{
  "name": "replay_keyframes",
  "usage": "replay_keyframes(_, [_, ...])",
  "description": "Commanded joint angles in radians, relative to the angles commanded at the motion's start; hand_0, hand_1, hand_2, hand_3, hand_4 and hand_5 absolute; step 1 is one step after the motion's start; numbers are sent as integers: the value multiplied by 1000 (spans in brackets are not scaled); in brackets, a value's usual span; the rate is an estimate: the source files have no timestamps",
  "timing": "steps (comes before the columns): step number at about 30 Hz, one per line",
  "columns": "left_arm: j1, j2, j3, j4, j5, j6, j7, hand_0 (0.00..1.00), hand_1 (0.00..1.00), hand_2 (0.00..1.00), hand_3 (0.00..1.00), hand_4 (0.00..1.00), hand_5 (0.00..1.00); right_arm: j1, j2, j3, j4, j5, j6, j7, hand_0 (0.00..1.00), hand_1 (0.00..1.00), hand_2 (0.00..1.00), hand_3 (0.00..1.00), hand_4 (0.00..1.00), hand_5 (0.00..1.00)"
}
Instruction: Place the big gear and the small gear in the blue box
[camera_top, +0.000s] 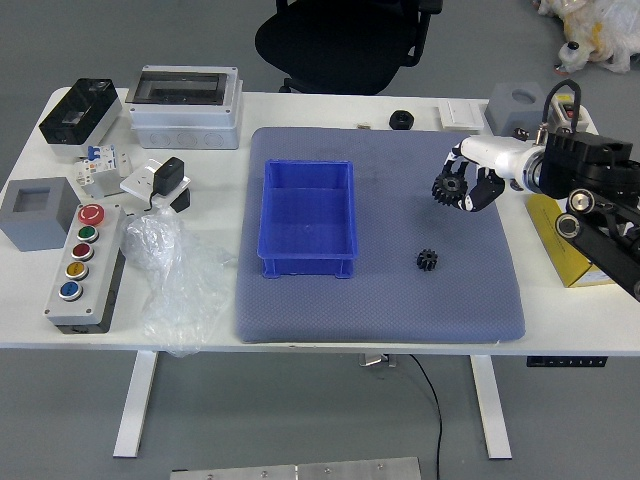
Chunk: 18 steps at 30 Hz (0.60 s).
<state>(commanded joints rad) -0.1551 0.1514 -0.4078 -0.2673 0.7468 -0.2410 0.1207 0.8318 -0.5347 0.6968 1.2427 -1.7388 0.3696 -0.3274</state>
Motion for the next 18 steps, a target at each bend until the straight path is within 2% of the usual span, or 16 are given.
replay_keyframes(9, [13, 8, 11, 1, -7, -3, 3, 857, 826, 821, 771, 593, 372, 85, 130, -74, -61, 15, 8, -6, 431, 391, 421, 603, 581, 56])
replay_keyframes(18, [28, 18, 30, 1, -17, -4, 5, 856, 825, 821, 771, 593, 372, 164, 225, -147, -142, 54, 20, -8, 437, 392, 418, 607, 576, 58])
